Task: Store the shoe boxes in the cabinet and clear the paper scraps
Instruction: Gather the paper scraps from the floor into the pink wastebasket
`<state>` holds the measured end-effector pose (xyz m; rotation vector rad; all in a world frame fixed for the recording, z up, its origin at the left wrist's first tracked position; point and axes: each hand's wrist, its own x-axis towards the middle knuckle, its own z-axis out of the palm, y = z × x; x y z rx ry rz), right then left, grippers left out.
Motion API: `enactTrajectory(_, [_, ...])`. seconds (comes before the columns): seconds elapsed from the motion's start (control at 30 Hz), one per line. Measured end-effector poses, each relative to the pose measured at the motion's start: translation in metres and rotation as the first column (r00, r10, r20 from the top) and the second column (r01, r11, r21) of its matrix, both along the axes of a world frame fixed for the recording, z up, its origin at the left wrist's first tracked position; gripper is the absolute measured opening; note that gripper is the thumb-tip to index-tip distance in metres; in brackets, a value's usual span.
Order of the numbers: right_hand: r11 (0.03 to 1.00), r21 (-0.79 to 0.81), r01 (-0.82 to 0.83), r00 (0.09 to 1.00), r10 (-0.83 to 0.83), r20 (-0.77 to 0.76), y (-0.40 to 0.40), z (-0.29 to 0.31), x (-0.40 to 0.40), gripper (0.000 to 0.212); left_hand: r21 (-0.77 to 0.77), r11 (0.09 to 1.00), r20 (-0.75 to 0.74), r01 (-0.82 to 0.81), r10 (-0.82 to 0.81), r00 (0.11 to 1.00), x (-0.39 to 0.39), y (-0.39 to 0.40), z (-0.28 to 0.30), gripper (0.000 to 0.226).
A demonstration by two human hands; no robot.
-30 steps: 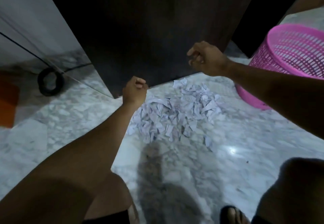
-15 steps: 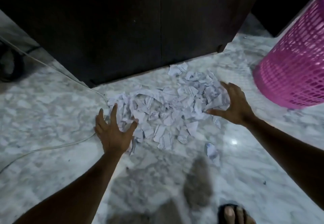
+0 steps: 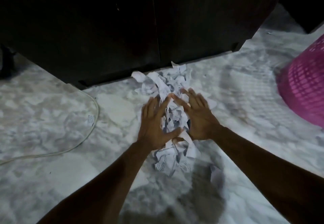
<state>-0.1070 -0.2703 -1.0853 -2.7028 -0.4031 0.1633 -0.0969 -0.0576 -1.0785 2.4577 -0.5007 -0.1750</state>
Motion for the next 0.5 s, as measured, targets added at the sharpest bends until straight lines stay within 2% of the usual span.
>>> enactTrajectory(0.1, [0.992, 0.118, 0.047, 0.997, -0.053, 0.053, 0.011, -0.008, -0.004, 0.122, -0.167, 0.975, 0.010, -0.149, 0.152, 0.988, -0.004, -0.022, -0.004, 0.097])
enactTrajectory(0.13, [0.985, 0.155, 0.068, 0.994, -0.081, 0.076, 0.015, -0.012, -0.005, 0.112, -0.199, 0.961, 0.028, -0.192, 0.201, 0.979, -0.006, -0.028, -0.004, 0.089])
enactTrajectory(0.23, [0.942, 0.299, 0.152, 0.954, -0.218, 0.203, 0.027, -0.021, -0.006, 0.056, -0.273, 0.913, 0.028, -0.303, 0.323, 0.946, -0.008, -0.048, -0.001, 0.062])
enactTrajectory(0.3, [0.883, 0.393, 0.257, 0.934, -0.331, 0.133, 0.033, -0.020, -0.004, 0.036, -0.298, 0.894, 0.017, -0.333, 0.354, 0.935, -0.010, -0.058, -0.001, 0.046])
enactTrajectory(0.37, [0.847, 0.431, 0.311, 0.928, -0.368, 0.052, 0.030, -0.016, -0.002, 0.036, -0.361, 0.860, -0.028, -0.360, 0.375, 0.926, -0.011, -0.065, 0.001, 0.038])
enactTrajectory(0.5, [0.887, 0.430, 0.170, 0.946, -0.269, 0.182, 0.023, -0.008, -0.009, 0.032, -0.500, 0.771, -0.095, -0.394, 0.404, 0.910, -0.014, -0.081, 0.018, 0.036])
